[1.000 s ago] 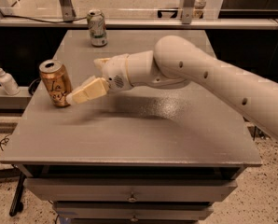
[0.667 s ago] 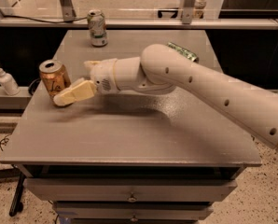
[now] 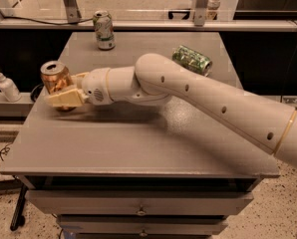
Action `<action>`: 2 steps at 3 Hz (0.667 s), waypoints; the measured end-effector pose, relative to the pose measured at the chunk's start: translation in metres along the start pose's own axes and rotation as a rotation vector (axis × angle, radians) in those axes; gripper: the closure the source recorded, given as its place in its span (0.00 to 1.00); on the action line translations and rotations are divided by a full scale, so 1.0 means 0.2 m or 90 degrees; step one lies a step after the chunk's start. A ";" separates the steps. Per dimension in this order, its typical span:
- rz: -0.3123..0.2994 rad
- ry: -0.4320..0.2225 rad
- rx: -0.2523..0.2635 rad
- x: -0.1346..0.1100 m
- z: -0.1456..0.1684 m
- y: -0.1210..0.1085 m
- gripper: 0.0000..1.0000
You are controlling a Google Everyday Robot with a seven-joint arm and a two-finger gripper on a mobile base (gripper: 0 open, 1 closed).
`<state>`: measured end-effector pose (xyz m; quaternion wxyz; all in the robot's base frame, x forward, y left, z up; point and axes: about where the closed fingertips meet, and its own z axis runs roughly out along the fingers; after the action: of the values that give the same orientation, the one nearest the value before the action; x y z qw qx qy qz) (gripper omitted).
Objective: Knock orange can over
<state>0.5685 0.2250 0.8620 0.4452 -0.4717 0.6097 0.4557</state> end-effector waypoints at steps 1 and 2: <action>0.007 0.001 0.004 -0.04 -0.06 0.06 0.65; -0.011 0.020 0.033 -0.14 -0.23 0.08 0.87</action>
Offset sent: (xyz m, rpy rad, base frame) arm -0.0201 -0.0842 0.0844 -0.1040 -0.0779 -0.0995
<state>0.5529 0.1869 0.9009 0.4514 -0.4726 0.6239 0.4285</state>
